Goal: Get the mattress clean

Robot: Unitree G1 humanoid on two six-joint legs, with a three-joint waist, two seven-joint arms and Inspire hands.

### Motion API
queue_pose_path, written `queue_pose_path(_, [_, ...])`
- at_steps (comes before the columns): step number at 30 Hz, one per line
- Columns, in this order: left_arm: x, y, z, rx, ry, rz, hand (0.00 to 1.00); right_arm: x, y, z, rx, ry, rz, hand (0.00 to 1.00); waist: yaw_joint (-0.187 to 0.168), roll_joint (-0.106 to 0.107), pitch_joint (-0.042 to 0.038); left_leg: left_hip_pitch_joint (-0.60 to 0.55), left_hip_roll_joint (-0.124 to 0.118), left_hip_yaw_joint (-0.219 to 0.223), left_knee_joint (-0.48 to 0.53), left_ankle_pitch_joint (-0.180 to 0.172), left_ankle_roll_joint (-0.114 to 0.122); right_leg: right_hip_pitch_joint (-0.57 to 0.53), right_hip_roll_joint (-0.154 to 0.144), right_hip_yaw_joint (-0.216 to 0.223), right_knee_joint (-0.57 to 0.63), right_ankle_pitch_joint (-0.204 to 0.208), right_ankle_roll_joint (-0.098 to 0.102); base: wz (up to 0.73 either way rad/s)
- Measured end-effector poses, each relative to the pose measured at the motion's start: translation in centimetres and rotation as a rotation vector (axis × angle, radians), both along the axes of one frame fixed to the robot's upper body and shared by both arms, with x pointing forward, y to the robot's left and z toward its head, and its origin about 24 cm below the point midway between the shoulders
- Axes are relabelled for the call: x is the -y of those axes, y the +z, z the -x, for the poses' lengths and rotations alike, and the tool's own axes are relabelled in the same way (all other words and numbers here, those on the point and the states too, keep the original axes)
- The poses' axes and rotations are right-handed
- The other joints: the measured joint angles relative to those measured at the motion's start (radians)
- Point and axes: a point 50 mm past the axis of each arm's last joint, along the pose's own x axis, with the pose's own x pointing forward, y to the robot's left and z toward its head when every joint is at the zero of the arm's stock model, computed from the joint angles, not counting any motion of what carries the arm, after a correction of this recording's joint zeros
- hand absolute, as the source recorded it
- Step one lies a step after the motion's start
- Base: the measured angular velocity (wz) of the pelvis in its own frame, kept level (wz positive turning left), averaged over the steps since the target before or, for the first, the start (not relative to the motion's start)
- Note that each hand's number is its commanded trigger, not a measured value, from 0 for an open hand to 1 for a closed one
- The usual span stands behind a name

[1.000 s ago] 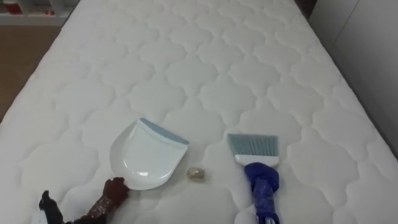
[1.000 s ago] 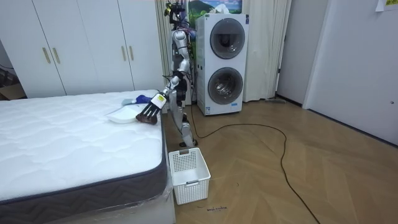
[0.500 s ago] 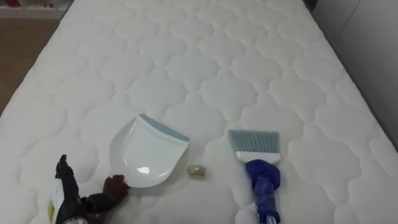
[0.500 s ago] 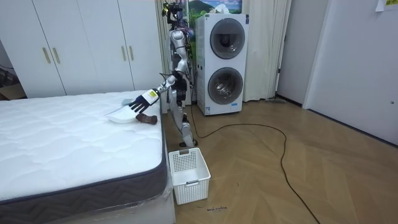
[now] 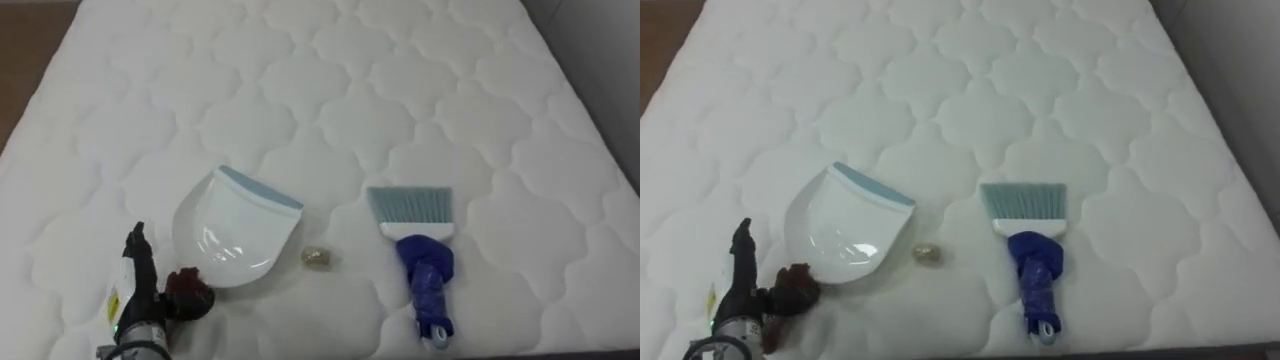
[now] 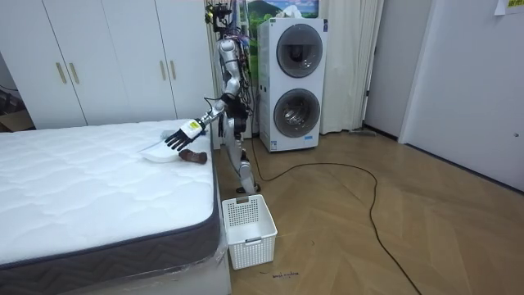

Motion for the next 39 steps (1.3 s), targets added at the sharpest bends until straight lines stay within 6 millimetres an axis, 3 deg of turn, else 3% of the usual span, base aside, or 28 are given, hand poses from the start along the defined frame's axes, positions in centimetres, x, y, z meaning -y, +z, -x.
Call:
queue_pose_path(7, [-0.3,-2.1,1.4,-0.154,-0.034,-0.035,0.00,-0.4,0.4,-2.4,0.063,0.002,-0.021,0.00,-0.002,-0.001,0.0033,-0.068,0.004,-0.002,0.001,0.006,-0.001,-0.088,0.000,0.003,0.033,0.001,-0.001,-0.02])
queue_pose_path(9, [-0.3,-2.3,1.1,-0.174,-0.037,-0.033,0.00,-0.6,0.4,-2.8,0.072,0.010,-0.022,0.00,0.001,0.005,0.0077,-0.071,0.018,-0.037,0.002,0.006,-0.001,-0.142,0.002,0.001,0.107,0.000,-0.002,-0.22])
queue_pose_path(10, [-0.5,-2.4,1.0,-0.186,-0.032,-0.039,0.00,-0.6,0.6,-3.5,0.101,-0.001,-0.019,0.00,0.010,0.017,0.0176,-0.071,0.024,-0.110,0.003,0.007,-0.001,-0.211,0.012,0.009,0.166,-0.011,-0.018,-0.86])
queue_pose_path(11, [-1.1,-2.4,0.8,-0.196,-0.012,-0.054,0.00,-0.9,0.9,-4.8,0.137,0.011,-0.018,0.00,0.028,0.004,0.0200,-0.088,0.026,-0.142,0.013,0.005,-0.004,-0.276,0.030,0.035,0.065,0.044,-0.052,-0.89])
queue_pose_path(12, [-1.6,-2.4,0.8,-0.206,0.004,-0.062,0.00,-0.9,1.1,-5.4,0.150,0.018,-0.013,0.00,0.024,0.010,0.0209,-0.105,0.034,-0.143,0.030,0.000,-0.013,-0.285,0.036,0.019,0.061,0.112,-0.061,-0.40])
queue_pose_path(13, [-2.0,-2.3,0.5,-0.218,0.019,-0.067,0.00,-0.8,1.2,-5.6,0.158,0.028,0.002,0.00,-0.002,0.021,0.0214,-0.150,0.036,-0.110,0.057,0.009,-0.040,-0.274,0.031,-0.003,0.035,0.140,-0.070,0.38])
queue_pose_path(14, [-2.0,-2.3,0.2,-0.226,0.019,-0.065,0.00,-0.6,1.2,-5.3,0.142,0.029,0.012,0.00,-0.013,0.021,0.0223,-0.176,0.040,-0.055,0.048,0.019,-0.051,-0.272,0.026,0.022,0.028,0.140,-0.070,0.57])
queue_pose_path(15, [-2.0,-2.2,-0.1,-0.222,0.016,-0.064,0.00,-0.6,1.1,-5.0,0.128,0.025,0.013,0.00,-0.014,0.018,0.0251,-0.190,0.044,-0.034,0.031,0.032,-0.055,-0.273,0.026,0.042,0.028,0.140,-0.069,0.59])
queue_pose_path(16, [-1.8,-1.7,-1.3,-0.195,0.004,-0.066,0.00,-0.8,0.8,-4.5,0.106,0.019,0.005,0.00,-0.015,0.018,0.0266,-0.225,0.055,0.012,0.007,0.077,-0.026,-0.275,0.025,0.065,0.033,0.135,-0.056,0.44])
queue_pose_path(17, [-1.5,-1.5,-1.7,-0.183,-0.011,-0.069,0.00,-1.1,0.7,-4.4,0.101,0.010,-0.005,0.00,-0.007,0.008,0.0245,-0.227,0.054,0.044,0.008,0.094,-0.021,-0.287,0.020,0.064,0.039,0.133,-0.050,0.36])
queue_pose_path(22, [-0.9,-1.4,-2.5,-0.185,-0.035,-0.084,0.00,-1.3,1.0,-5.7,0.104,0.036,0.013,0.00,0.001,0.007,0.0284,-0.261,0.036,0.063,0.043,0.095,-0.018,-0.318,0.013,0.053,0.056,0.133,-0.042,-0.08])
queue_pose_path(33, [-1.0,-0.1,-4.7,-0.139,-0.006,-0.113,0.00,-1.2,1.5,-6.9,0.135,-0.001,0.039,0.00,-0.005,0.018,0.0326,-0.400,0.041,0.074,0.160,0.084,-0.021,-0.482,0.002,0.060,0.212,0.097,-0.059,-0.02])
queue_pose_path(39, [-1.1,1.2,-6.4,-0.055,0.080,-0.105,0.00,-1.2,1.7,-7.3,0.178,-0.014,0.054,0.00,-0.024,0.035,0.0428,-0.481,0.053,0.068,0.234,0.063,-0.023,-0.547,0.002,0.048,0.267,0.085,-0.066,0.03])
